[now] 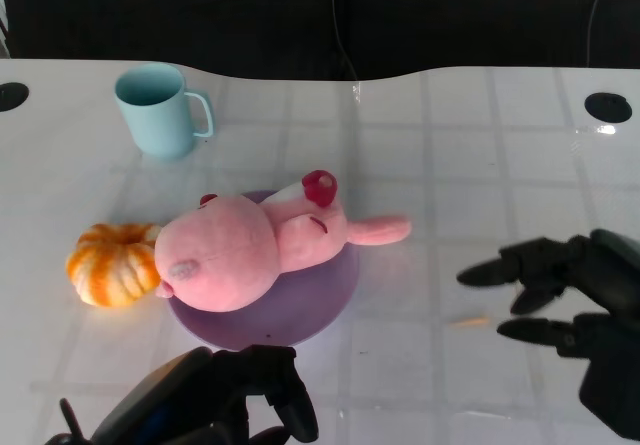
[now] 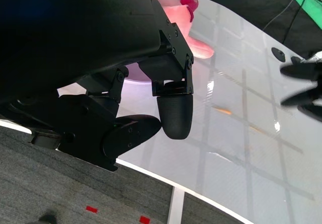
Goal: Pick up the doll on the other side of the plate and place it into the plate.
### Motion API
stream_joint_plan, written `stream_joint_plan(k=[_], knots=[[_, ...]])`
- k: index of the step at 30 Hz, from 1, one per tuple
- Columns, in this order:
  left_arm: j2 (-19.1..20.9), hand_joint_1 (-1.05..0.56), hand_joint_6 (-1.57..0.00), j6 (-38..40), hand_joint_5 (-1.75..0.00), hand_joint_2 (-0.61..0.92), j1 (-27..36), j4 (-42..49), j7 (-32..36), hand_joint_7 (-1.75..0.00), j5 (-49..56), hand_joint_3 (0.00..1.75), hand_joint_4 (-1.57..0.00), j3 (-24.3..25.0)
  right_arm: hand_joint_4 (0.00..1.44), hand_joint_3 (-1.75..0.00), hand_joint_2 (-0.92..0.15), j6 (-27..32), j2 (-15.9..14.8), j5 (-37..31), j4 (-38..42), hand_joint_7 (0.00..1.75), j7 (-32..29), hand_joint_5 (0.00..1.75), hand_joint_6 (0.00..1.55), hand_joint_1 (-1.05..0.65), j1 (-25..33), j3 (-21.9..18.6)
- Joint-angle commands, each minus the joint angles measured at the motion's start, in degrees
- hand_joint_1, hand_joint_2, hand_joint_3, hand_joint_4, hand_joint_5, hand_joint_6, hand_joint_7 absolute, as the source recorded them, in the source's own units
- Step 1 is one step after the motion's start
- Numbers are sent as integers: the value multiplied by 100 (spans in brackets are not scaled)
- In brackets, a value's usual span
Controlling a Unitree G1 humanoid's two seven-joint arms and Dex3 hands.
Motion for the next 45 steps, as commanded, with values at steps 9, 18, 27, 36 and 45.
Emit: stream_joint_plan(k=[9,18,27,36,45], knots=[[191,-15,-67,-21,-175,68,43,-54,-129,-121,-89,80,-68,224,87,-55,-79,473,400,674,-279,42,-124,116,108,13,678,-94],[261,-15,-66,-121,-175,73,16,41,-122,-122,-171,72,-66,265,85,-129,-43,116,328,338,101,136,-408,171,84,8,599,97],[220,-14,-66,-329,-175,73,-12,218,-29,-124,-188,70,-65,259,82,-130,-42,-22,352,250,379,149,-438,175,77,7,470,153],[236,-15,-65,-365,-175,75,7,261,-61,-124,-175,69,-64,289,83,-128,-42,-145,391,288,527,148,-488,175,76,8,437,156],[228,-14,-66,-436,-174,75,33,304,-45,-123,-167,68,-67,266,80,-126,-43,-158,370,257,483,146,-515,175,76,9,487,129]])
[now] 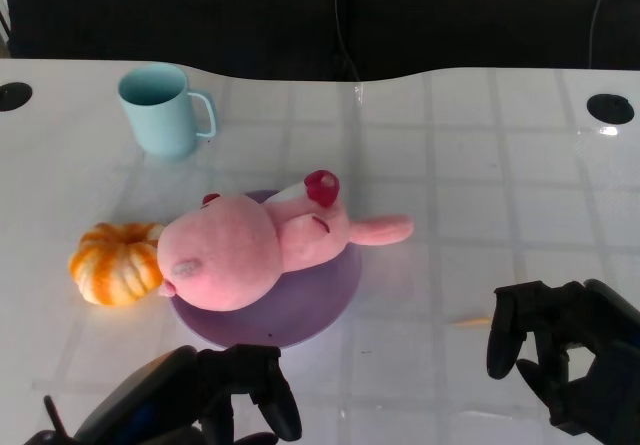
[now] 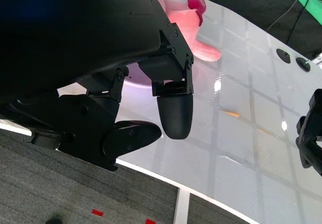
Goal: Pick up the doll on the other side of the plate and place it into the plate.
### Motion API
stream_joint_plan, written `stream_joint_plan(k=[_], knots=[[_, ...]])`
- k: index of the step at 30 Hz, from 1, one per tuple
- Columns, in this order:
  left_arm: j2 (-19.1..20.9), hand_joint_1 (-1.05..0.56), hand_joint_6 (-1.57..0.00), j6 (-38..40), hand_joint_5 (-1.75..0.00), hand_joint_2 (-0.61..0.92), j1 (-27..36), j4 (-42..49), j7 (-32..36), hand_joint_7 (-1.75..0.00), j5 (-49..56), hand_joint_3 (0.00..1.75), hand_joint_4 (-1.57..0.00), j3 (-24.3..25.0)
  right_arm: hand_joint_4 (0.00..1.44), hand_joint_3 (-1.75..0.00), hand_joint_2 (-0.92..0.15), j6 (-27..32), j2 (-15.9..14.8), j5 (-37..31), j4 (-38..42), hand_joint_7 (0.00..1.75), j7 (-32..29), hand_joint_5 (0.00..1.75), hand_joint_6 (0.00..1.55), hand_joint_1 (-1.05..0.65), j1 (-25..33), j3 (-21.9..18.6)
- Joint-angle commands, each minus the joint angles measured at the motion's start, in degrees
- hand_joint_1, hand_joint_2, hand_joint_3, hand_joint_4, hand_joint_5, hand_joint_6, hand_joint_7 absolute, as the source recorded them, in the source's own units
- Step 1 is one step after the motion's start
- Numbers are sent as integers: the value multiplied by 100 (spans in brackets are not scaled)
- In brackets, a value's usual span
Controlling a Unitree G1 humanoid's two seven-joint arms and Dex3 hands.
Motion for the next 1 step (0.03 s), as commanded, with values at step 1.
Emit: stream_joint_plan(k=[1], knots=[[57,-14,-66,-53,-175,75,24,34,-8,-123,8,67,-67,37,80,-126,-43,-78,-83,-2,-11,146,-50,175,76,9,16,-43]])
